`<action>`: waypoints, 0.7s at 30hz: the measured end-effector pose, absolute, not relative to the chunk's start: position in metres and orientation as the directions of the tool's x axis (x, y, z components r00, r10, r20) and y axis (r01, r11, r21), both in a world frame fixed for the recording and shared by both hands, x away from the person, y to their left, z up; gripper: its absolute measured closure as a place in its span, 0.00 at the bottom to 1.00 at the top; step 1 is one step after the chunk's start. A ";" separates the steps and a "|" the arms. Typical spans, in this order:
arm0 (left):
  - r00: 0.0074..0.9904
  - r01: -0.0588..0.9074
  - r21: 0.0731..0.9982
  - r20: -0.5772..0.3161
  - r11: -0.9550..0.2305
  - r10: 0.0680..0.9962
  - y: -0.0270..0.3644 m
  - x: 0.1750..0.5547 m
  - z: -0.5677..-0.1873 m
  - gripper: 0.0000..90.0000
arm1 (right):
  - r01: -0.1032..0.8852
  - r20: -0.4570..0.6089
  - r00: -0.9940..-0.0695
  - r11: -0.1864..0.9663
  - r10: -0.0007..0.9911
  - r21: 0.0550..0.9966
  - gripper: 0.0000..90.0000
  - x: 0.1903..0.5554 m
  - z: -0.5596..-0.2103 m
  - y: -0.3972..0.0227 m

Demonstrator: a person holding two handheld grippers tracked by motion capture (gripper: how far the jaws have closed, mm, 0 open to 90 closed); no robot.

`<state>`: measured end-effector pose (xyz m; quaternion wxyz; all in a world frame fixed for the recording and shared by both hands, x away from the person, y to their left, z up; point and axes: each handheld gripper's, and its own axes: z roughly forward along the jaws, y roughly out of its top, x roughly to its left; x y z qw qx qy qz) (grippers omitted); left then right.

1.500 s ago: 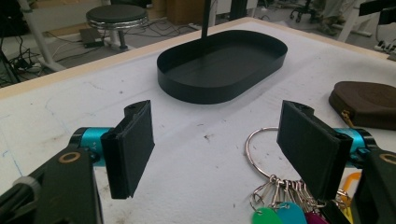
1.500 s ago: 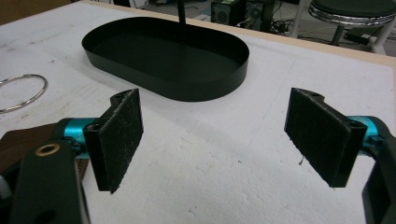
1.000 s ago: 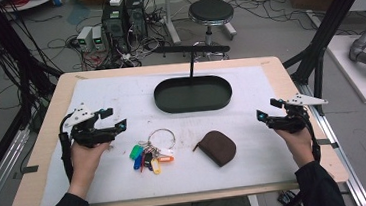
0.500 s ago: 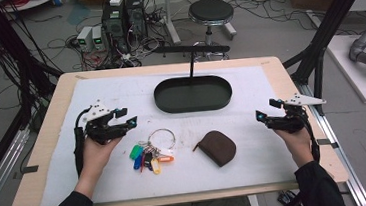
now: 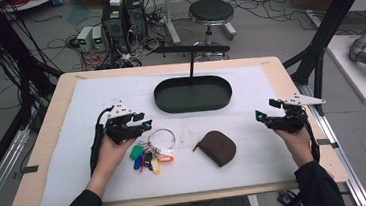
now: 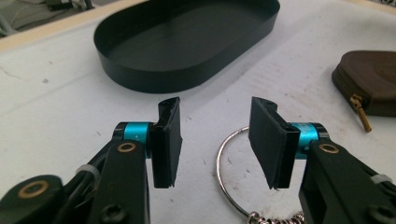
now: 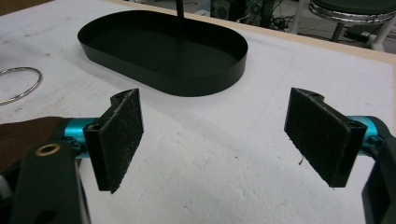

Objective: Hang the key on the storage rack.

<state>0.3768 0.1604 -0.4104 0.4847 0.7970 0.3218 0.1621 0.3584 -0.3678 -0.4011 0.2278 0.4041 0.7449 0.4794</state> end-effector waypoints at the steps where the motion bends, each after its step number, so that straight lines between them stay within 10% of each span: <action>1: 0.738 0.372 0.864 -0.053 -0.339 0.673 0.156 0.379 -0.413 0.61 | 0.383 0.048 -0.570 0.214 0.820 0.899 0.22 0.358 -0.401 -0.368; 21: 0.737 0.462 0.766 -0.051 -0.447 0.674 0.137 0.388 -0.433 0.79 | 0.383 0.046 -0.577 0.220 0.815 0.897 0.22 0.359 -0.402 -0.367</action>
